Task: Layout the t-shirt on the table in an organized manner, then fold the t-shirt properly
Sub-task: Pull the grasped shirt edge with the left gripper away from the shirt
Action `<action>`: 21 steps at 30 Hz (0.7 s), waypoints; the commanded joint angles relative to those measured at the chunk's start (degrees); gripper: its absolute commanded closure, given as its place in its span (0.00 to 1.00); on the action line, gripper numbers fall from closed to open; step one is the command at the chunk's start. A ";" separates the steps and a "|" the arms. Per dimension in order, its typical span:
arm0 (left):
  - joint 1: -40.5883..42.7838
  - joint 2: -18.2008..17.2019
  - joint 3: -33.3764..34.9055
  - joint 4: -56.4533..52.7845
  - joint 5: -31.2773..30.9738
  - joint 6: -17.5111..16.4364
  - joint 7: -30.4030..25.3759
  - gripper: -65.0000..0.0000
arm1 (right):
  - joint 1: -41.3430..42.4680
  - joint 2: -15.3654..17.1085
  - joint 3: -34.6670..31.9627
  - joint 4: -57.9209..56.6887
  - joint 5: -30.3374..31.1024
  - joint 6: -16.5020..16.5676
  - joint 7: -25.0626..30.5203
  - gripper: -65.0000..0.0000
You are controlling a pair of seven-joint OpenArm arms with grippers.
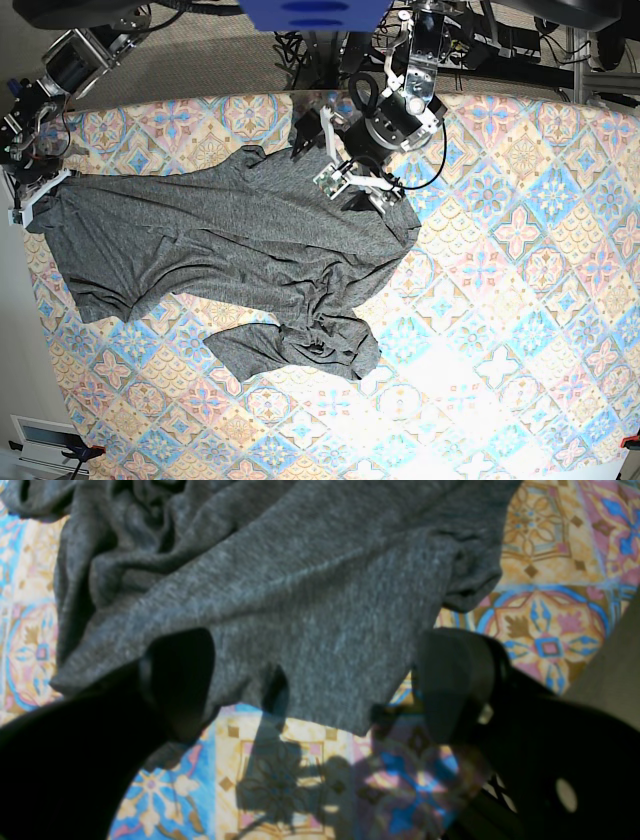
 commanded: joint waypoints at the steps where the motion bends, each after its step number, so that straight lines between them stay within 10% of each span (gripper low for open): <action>1: -0.55 0.42 0.27 1.05 -0.66 0.24 -1.00 0.02 | 0.71 1.55 0.12 1.18 0.21 -0.10 0.91 1.00; 21: -2.31 1.57 0.44 1.05 -0.75 -4.42 -0.82 0.02 | 0.71 1.55 0.12 1.00 0.21 -0.10 0.91 1.00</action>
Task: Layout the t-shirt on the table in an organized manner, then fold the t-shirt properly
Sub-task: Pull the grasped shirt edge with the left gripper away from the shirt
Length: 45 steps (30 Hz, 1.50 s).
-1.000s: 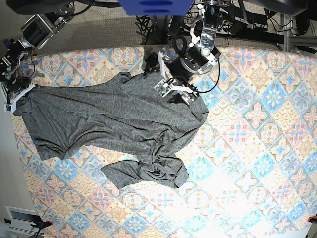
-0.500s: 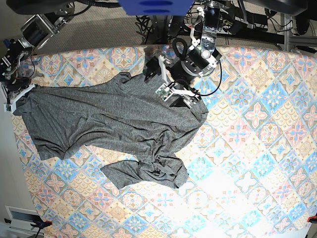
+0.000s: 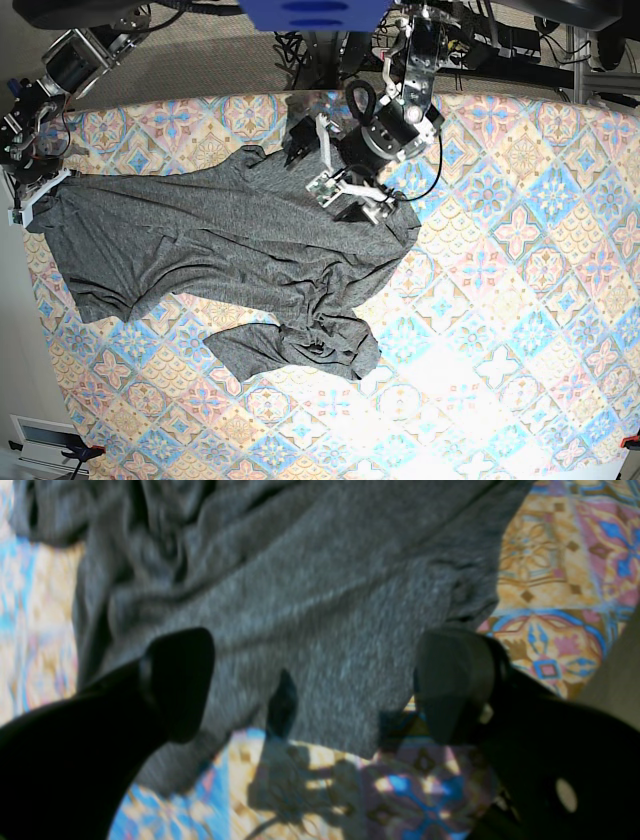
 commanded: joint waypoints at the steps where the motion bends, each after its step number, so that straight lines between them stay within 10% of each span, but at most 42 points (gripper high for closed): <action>1: -0.32 0.43 0.27 1.03 -0.55 -0.55 -0.98 0.02 | 0.67 1.55 0.12 1.00 0.19 -0.10 0.91 1.00; 8: -5.25 0.34 1.32 0.94 -0.55 -1.08 8.96 0.11 | 0.67 1.55 0.12 1.00 0.19 -0.10 0.91 1.00; 20: -8.15 0.69 1.59 0.77 0.07 0.85 13.26 0.75 | 0.67 1.55 0.12 1.18 0.19 -0.10 0.91 1.00; 31: -5.33 -5.37 12.66 0.77 4.64 6.92 13.26 0.61 | 0.67 1.46 0.12 1.09 0.19 -0.10 0.91 1.00; 37: 0.82 -0.98 4.84 0.77 4.20 6.92 13.18 0.42 | 0.58 1.46 0.12 1.00 0.19 -0.10 0.65 1.00; 45: 4.51 0.86 -12.22 0.77 -21.30 2.61 13.26 0.28 | 0.67 0.67 0.12 1.27 -6.05 -0.10 0.82 1.00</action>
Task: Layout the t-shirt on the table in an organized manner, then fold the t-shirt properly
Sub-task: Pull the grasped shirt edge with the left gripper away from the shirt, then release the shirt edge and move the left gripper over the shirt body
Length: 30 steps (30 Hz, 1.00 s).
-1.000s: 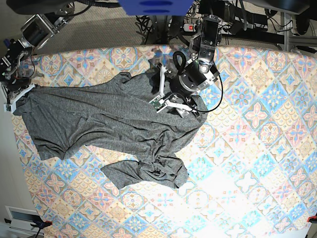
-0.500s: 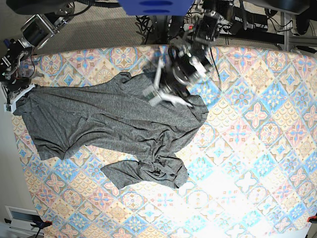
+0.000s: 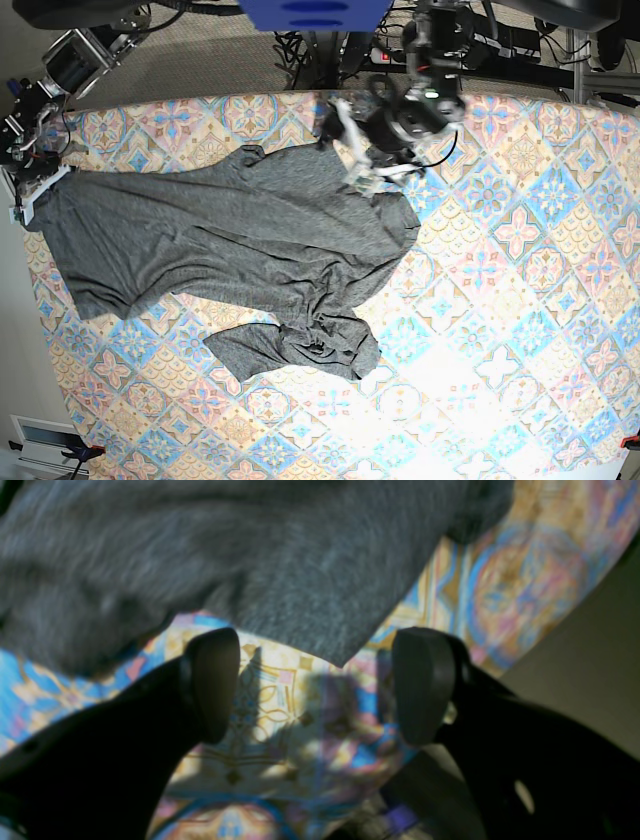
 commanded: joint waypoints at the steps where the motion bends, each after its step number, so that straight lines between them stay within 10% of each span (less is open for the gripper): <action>1: -0.14 0.40 -2.07 0.81 -3.81 -0.19 -0.99 0.29 | 0.65 -0.11 0.16 1.33 -0.73 -0.10 0.78 1.00; 30: -10.34 -4.34 -13.14 -31.72 -30.36 -0.63 -1.34 0.32 | 0.56 -1.86 0.25 1.33 -1.61 -0.10 0.43 1.00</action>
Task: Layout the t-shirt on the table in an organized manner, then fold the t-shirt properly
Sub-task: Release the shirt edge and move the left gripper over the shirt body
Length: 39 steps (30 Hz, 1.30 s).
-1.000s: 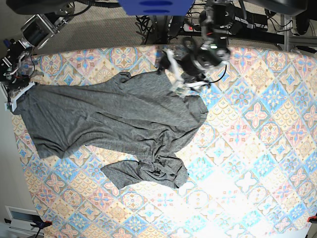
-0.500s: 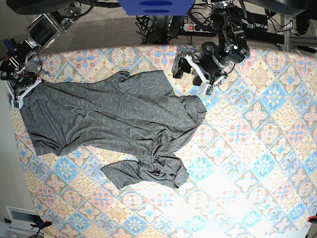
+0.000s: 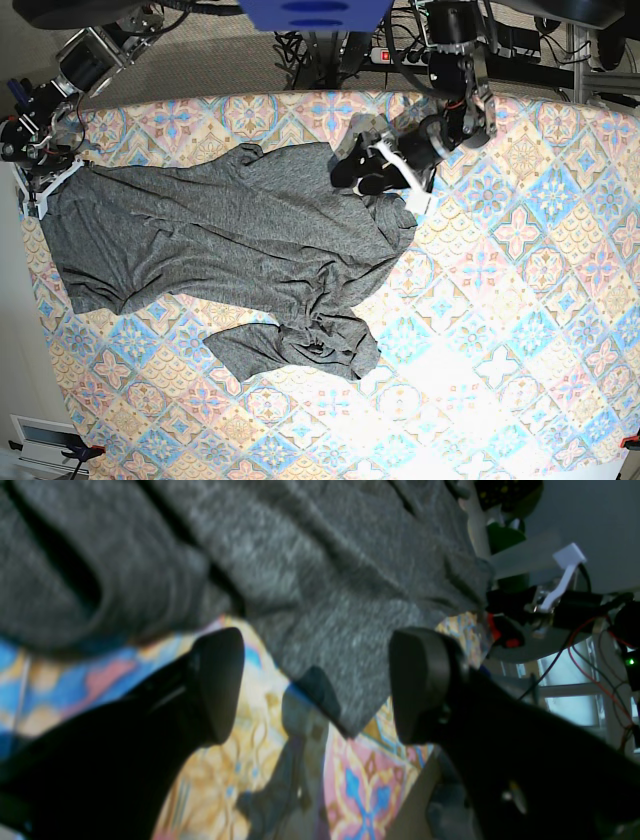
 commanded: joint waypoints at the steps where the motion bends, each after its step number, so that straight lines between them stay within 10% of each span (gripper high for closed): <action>1: -0.09 -0.14 1.73 -0.31 2.80 1.36 1.77 0.32 | 0.61 1.39 0.16 0.92 0.38 0.10 0.27 1.00; 32: -2.82 -0.23 19.84 -6.64 13.61 4.09 -2.10 0.33 | 0.69 1.39 0.16 1.01 0.38 0.10 0.19 1.00; 39: -2.90 -1.63 19.84 -6.64 13.61 4.18 -4.30 0.67 | 0.69 1.39 0.34 1.01 0.38 0.10 0.19 1.00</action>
